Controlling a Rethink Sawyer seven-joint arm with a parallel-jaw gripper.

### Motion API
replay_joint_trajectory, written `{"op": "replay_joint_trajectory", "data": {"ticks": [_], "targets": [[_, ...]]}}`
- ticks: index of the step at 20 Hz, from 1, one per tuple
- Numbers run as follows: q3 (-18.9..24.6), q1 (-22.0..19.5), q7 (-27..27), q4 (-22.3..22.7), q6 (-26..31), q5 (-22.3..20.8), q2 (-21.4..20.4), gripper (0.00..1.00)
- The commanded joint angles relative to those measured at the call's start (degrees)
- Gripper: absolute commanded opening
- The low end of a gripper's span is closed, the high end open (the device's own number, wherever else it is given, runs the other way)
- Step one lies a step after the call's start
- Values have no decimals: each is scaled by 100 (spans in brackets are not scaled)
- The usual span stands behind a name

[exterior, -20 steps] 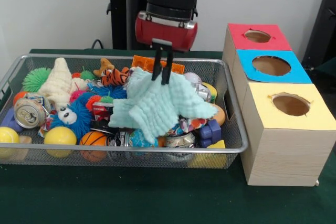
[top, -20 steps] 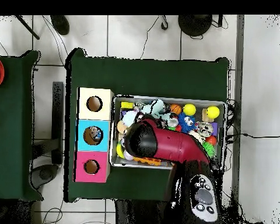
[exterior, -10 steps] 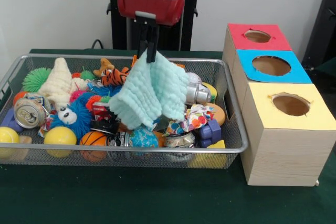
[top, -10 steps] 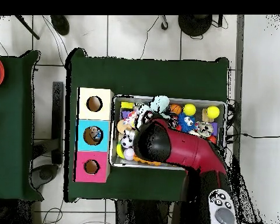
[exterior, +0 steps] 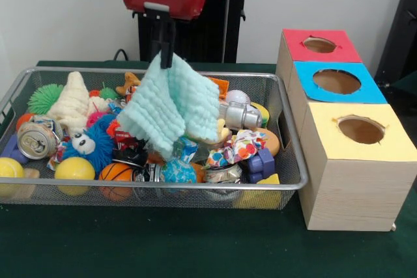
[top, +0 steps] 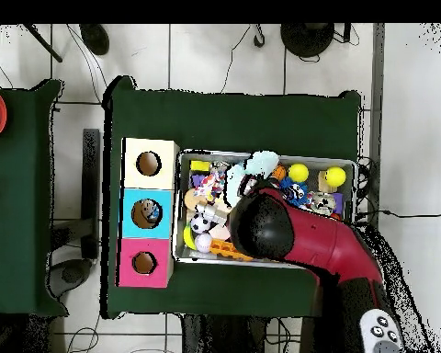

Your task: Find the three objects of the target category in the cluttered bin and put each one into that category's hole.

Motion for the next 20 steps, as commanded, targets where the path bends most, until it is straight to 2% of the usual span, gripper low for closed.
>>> {"op": "replay_joint_trajectory", "data": {"ticks": [1, 5, 20], "targets": [[890, -575, -1196, 345, 988, -467, -320, 0], [1081, -834, -1299, 379, 1168, -557, -474, 0], [1521, -1196, -1140, 421, 1281, -899, -529, 0]]}}
